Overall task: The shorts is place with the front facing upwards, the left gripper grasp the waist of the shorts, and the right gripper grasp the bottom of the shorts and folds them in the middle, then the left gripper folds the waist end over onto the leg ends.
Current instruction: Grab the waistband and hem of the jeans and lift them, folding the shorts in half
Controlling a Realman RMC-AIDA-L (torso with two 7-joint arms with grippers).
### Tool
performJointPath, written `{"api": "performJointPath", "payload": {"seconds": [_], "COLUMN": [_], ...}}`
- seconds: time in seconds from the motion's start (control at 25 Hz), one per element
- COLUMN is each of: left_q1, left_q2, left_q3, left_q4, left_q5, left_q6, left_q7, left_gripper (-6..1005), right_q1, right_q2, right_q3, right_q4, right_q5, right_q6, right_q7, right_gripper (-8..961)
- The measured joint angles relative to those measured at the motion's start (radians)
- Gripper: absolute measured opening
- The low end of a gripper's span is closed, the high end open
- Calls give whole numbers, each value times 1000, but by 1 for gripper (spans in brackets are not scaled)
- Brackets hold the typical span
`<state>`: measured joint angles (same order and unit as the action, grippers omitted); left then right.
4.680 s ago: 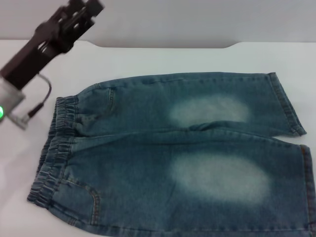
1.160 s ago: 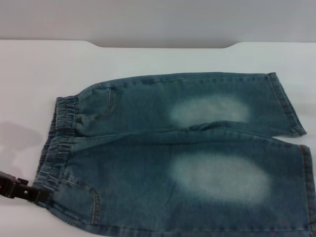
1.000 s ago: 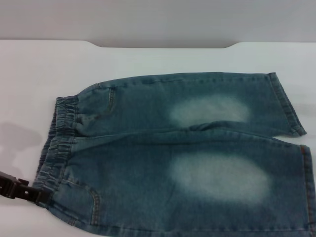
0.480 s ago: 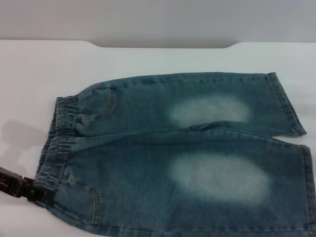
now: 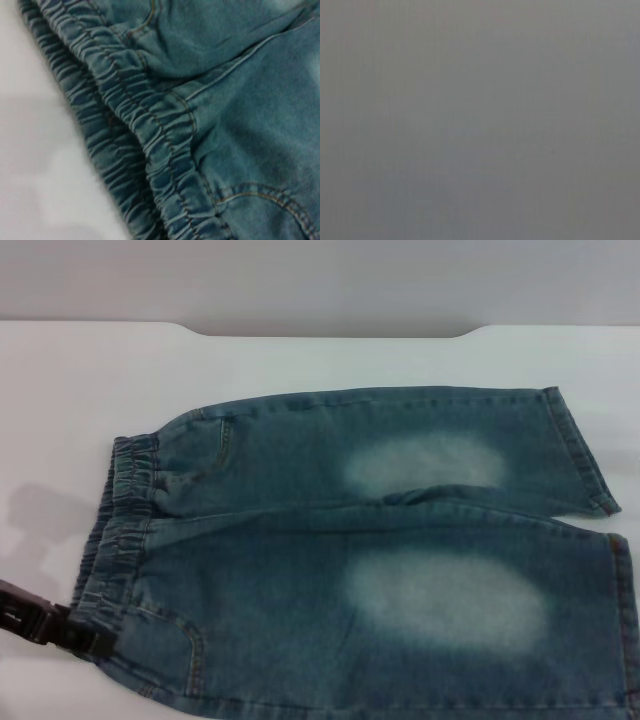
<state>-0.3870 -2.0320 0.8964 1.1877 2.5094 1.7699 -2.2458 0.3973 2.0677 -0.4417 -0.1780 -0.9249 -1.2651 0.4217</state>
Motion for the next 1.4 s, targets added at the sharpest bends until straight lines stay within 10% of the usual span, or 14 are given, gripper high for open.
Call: {"api": "performJointPath", "payload": {"seconds": [1.08, 1.4], "left_q1": [-14, -16], "left_q2": [-13, -6], "left_q3": [-8, -8], "left_q4": [-4, -45], "left_q5": [29, 31], "left_q6": [12, 10], "left_q7": [-4, 0], "left_gripper": [807, 369], "right_q1": [0, -1], "right_q2": [0, 0], "right_q3": [13, 26], "right_q4": [-2, -1], "right_q5": [1, 2], "right_q6": [3, 1], "right_q7": [-12, -12], "right_gripper": [323, 322]}}
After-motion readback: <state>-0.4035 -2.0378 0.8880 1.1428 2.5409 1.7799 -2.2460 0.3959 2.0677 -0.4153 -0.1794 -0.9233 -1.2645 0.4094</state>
